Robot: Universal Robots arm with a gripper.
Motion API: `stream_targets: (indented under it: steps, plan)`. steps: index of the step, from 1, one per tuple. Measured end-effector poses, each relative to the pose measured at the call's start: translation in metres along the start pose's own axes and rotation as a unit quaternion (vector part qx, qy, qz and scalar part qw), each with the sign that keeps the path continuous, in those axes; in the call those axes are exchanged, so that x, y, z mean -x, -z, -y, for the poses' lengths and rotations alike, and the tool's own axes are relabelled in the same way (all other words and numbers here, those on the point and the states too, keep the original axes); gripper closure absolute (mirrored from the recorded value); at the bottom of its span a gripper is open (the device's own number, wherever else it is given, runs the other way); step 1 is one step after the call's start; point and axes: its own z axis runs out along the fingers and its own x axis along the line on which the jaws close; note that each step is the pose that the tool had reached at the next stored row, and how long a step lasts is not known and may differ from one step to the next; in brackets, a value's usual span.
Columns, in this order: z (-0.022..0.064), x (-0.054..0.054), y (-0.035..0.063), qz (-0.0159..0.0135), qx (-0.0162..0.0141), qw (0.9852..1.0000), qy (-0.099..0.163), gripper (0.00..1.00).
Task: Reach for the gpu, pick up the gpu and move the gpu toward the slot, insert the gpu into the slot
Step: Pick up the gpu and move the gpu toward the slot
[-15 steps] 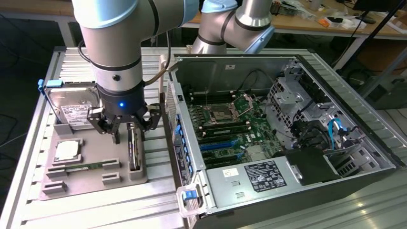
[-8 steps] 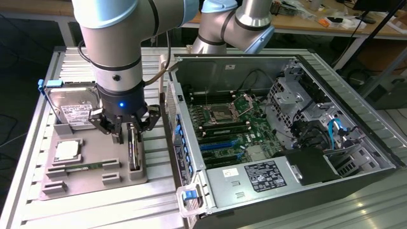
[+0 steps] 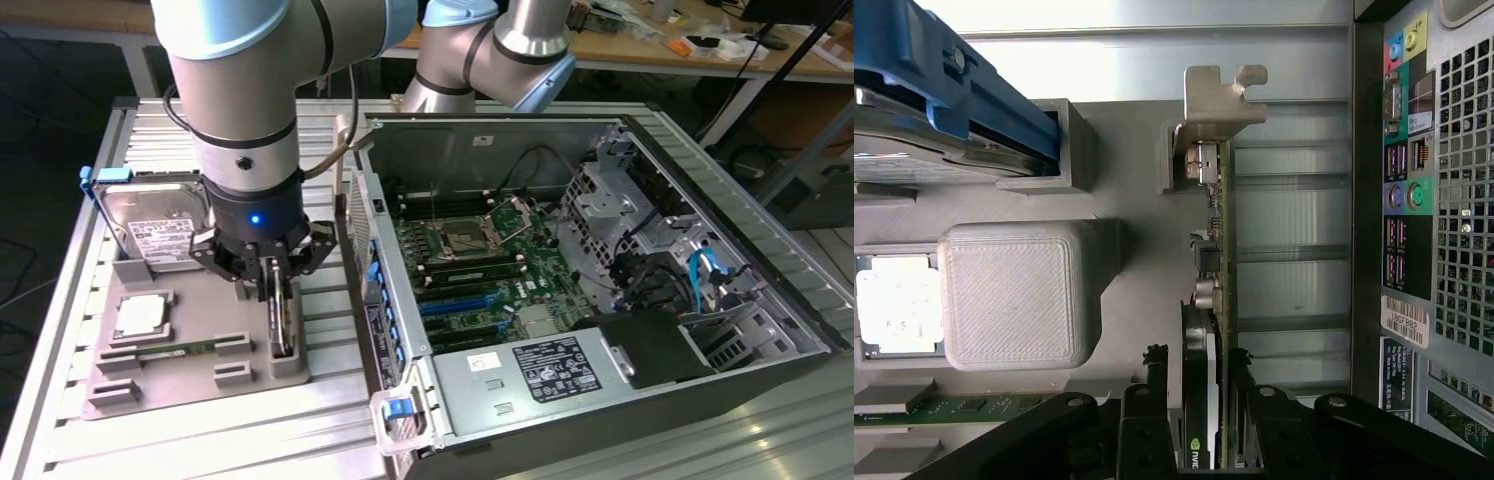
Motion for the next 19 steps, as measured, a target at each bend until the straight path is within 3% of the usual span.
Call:
stream_targets:
  steps: [2,16,17,19]
  plan:
    - [0.0,0.0,0.0,-0.0001,0.0,1.0,0.0,0.73]
    - [0.0,0.0,0.0003,0.0,0.0,1.0,0.0,0.73]
    - [0.0,0.0,0.0036,0.0,0.0001,1.0,0.0,0.73]
    - [0.0003,0.0,0.0189,0.0,0.0,1.0,0.0,0.73]
